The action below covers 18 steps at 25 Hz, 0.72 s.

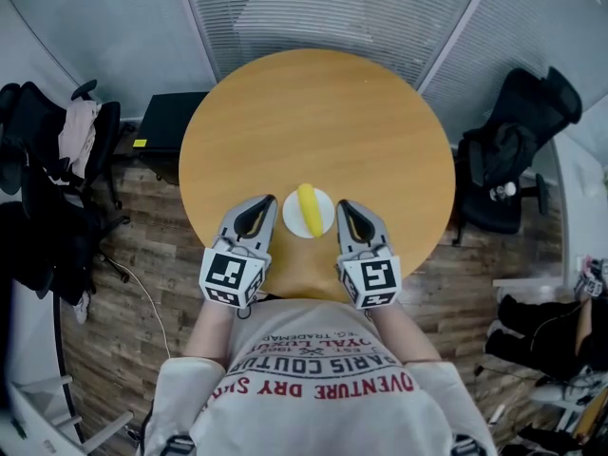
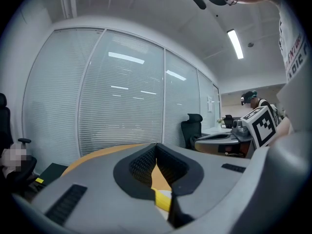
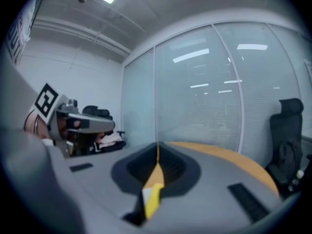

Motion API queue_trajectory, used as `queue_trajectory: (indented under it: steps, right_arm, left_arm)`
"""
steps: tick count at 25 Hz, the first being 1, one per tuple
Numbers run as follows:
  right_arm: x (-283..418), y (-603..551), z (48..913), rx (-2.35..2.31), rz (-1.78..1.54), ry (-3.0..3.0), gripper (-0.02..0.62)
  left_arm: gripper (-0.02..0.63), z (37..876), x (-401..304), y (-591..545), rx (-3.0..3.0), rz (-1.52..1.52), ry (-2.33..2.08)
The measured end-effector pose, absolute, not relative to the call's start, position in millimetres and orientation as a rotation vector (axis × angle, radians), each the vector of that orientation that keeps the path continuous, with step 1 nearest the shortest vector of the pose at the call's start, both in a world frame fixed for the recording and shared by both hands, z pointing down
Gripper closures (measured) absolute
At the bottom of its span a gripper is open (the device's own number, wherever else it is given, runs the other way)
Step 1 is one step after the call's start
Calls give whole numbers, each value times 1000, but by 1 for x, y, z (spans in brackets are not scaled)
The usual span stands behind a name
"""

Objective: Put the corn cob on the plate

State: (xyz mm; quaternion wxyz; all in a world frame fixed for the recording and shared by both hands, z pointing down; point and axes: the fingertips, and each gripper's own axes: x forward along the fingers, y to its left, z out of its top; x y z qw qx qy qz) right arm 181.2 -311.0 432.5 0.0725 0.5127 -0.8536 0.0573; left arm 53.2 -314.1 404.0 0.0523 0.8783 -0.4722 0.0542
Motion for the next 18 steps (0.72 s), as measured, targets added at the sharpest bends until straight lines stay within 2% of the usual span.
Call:
queue_trajectory:
  steps: [18]
  right_arm:
    - [174, -310, 437, 1546, 226, -2558, 563]
  left_arm:
    - [571, 410, 45, -316, 2657, 152, -1429]
